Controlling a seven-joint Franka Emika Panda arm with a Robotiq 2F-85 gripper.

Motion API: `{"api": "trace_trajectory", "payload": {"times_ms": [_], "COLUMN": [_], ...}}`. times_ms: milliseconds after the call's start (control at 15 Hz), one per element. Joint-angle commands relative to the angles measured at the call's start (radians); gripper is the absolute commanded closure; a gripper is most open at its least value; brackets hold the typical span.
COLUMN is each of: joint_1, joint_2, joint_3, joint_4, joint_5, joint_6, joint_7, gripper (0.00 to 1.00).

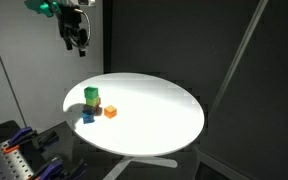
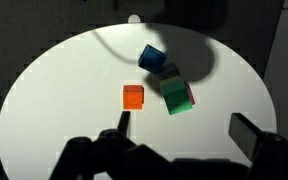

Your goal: Pick up the lime green block and put it on the gray block, pick up the green block and put it on the lime green block

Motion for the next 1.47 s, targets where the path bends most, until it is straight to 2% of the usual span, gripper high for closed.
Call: {"api": "trace_trajectory", "payload": {"times_ms": [0,333,1400], "joint_1": [-0.005,-0.006,-0.007], "joint_2": [-0.013,-0.011,0.005], "joint_3": [0.009,0.009,0.014], "joint_4": [-0.022,-0.021,-0.019], "joint_5": [-0.001,-0.006,0.003], "joint_6": [0.016,-0.011,0.003], "joint_7": [-0.020,-0.031,-0.012], "gripper": [0.00,0.00,0.00]}}
